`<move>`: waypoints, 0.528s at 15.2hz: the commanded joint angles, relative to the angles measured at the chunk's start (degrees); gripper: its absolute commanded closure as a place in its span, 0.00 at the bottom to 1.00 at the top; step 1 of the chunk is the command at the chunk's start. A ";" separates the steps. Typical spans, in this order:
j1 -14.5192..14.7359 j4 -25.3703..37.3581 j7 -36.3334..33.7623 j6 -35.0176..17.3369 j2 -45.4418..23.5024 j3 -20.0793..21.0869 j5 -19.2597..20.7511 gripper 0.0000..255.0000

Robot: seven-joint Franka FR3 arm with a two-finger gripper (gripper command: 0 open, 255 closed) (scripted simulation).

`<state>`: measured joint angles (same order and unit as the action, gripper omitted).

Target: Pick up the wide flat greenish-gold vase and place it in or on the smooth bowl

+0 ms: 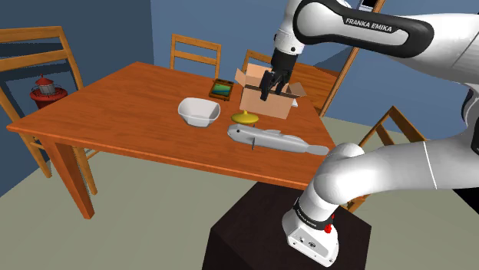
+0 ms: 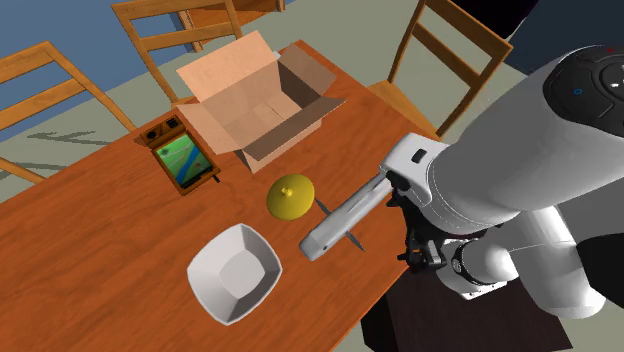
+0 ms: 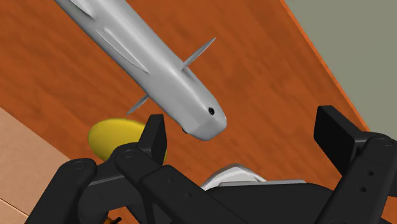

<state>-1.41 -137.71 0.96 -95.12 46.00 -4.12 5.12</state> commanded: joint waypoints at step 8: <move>-1.05 1.94 6.22 -9.67 -12.05 -7.14 1.31 0.00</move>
<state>-2.24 -136.41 5.96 -103.76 35.62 -10.05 6.23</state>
